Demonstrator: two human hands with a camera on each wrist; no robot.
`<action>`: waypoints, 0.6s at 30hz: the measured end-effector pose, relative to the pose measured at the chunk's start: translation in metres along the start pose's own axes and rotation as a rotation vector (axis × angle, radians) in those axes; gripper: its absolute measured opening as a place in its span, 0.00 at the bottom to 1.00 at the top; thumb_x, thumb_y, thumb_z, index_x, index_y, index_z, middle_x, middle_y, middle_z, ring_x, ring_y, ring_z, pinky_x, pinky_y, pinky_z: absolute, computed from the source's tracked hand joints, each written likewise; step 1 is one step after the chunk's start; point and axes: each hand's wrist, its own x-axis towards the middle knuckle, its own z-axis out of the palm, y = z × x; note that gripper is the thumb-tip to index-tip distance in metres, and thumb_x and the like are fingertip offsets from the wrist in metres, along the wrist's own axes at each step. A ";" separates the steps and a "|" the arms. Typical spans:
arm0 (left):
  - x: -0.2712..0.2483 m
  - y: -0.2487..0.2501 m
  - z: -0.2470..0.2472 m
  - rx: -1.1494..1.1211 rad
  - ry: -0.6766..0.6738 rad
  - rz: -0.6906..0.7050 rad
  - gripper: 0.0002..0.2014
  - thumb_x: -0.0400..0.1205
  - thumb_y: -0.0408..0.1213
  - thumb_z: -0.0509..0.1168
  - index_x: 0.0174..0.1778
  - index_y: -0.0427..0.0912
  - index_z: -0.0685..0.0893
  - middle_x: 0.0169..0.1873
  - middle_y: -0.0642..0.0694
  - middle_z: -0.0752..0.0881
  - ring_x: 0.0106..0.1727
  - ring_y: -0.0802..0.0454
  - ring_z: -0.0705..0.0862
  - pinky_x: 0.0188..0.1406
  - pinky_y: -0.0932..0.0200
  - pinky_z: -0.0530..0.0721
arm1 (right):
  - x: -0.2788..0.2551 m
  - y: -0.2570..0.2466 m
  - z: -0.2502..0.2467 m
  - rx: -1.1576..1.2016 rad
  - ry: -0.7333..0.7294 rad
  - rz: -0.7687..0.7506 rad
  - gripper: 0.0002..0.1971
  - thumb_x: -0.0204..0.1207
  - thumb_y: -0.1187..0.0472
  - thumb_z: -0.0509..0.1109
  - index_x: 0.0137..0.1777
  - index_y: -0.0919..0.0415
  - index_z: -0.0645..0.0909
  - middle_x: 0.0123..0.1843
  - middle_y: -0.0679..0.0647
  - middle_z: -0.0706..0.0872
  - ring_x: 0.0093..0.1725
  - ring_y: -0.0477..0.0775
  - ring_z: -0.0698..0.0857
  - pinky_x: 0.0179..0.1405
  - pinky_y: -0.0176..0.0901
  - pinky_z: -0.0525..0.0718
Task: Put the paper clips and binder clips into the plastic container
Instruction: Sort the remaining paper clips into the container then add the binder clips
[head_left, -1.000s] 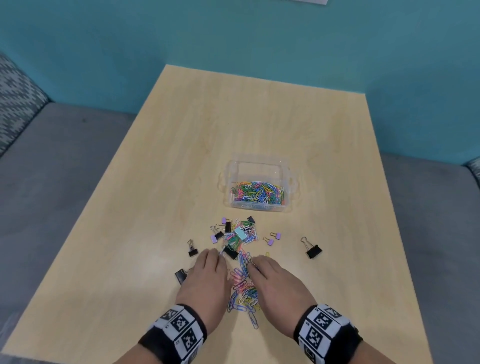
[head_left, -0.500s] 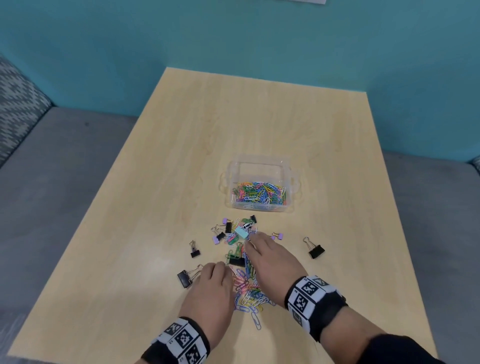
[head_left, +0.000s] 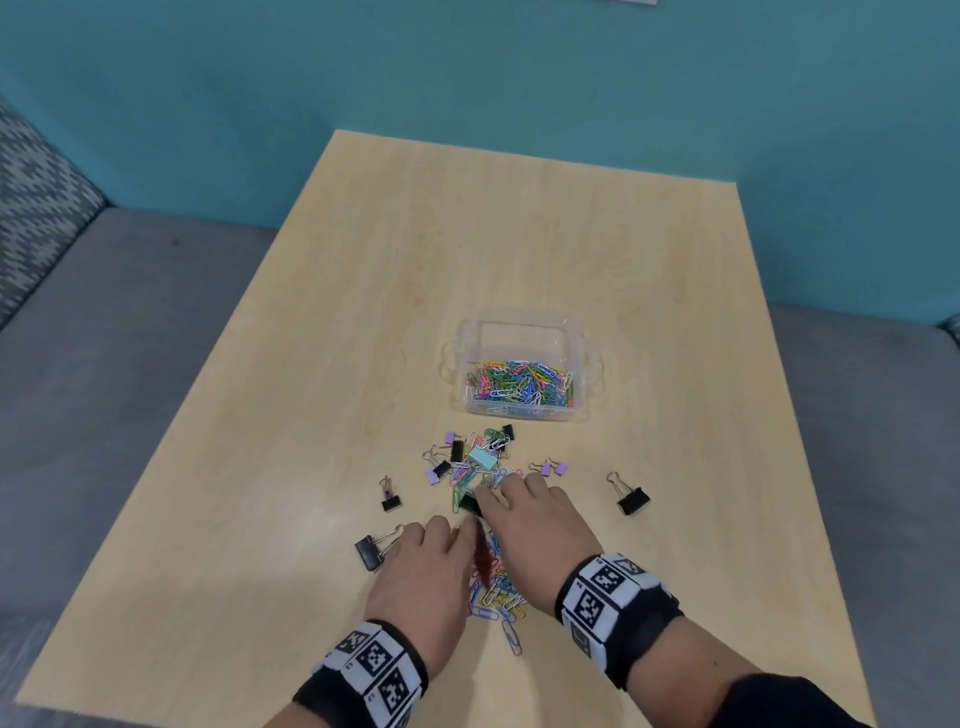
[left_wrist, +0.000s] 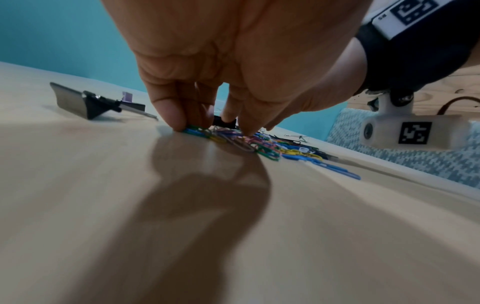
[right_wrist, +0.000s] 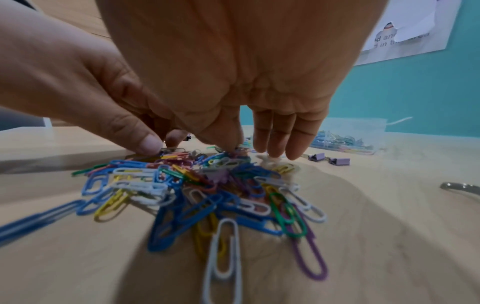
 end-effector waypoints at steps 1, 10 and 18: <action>0.001 0.001 -0.003 0.001 0.005 -0.004 0.27 0.69 0.38 0.68 0.66 0.43 0.76 0.41 0.44 0.77 0.39 0.42 0.74 0.33 0.47 0.79 | 0.001 0.000 0.000 0.005 0.001 0.021 0.34 0.62 0.64 0.70 0.72 0.59 0.68 0.58 0.59 0.77 0.53 0.64 0.75 0.44 0.54 0.76; 0.003 -0.009 -0.006 -0.021 0.034 -0.022 0.15 0.72 0.39 0.67 0.55 0.47 0.79 0.41 0.47 0.77 0.38 0.44 0.74 0.32 0.49 0.77 | -0.025 0.015 0.010 0.320 0.075 0.137 0.14 0.74 0.63 0.62 0.59 0.55 0.78 0.51 0.52 0.77 0.49 0.57 0.73 0.49 0.49 0.76; -0.006 0.003 0.004 -0.082 0.013 0.078 0.11 0.73 0.39 0.64 0.52 0.45 0.80 0.52 0.47 0.78 0.48 0.42 0.76 0.43 0.48 0.82 | -0.047 -0.003 0.020 0.185 0.077 0.055 0.26 0.63 0.63 0.66 0.64 0.57 0.76 0.58 0.53 0.80 0.57 0.60 0.78 0.48 0.50 0.82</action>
